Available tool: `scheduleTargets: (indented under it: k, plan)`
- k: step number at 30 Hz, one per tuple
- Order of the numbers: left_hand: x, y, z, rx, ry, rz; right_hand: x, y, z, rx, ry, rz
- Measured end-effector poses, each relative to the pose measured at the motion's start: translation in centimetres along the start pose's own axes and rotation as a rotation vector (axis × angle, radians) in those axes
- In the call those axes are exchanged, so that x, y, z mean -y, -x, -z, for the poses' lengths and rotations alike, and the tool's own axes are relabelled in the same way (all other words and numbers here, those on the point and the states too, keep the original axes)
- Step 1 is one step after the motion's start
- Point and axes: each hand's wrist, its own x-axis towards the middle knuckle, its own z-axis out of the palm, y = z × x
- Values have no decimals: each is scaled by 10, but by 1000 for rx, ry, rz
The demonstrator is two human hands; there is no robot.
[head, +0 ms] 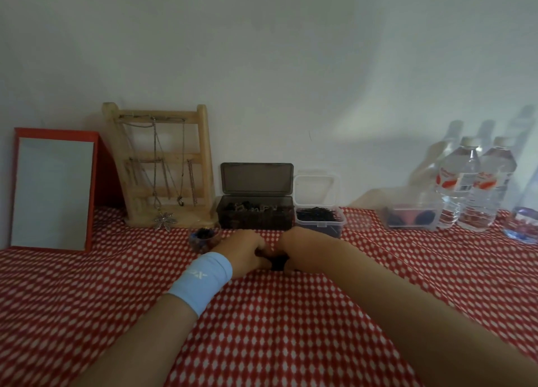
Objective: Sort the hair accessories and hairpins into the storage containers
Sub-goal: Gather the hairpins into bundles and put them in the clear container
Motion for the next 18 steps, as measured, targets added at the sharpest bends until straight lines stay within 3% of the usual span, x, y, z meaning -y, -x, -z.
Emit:
scheduleTargets:
  k: [4, 9, 14, 18]
  plan:
    - [8, 4, 5, -52, 129, -5, -8, 4, -7, -99, -78, 9]
    - [14, 0, 21, -227, 300, -8, -38, 8, -17, -265, -399, 117]
    - [-1, -12, 24, -361, 416, -71, -58, 9, -21, -405, -917, 163]
    - [-16, -26, 21, -376, 518, -136, -59, -5, -35, -311, -1599, 321]
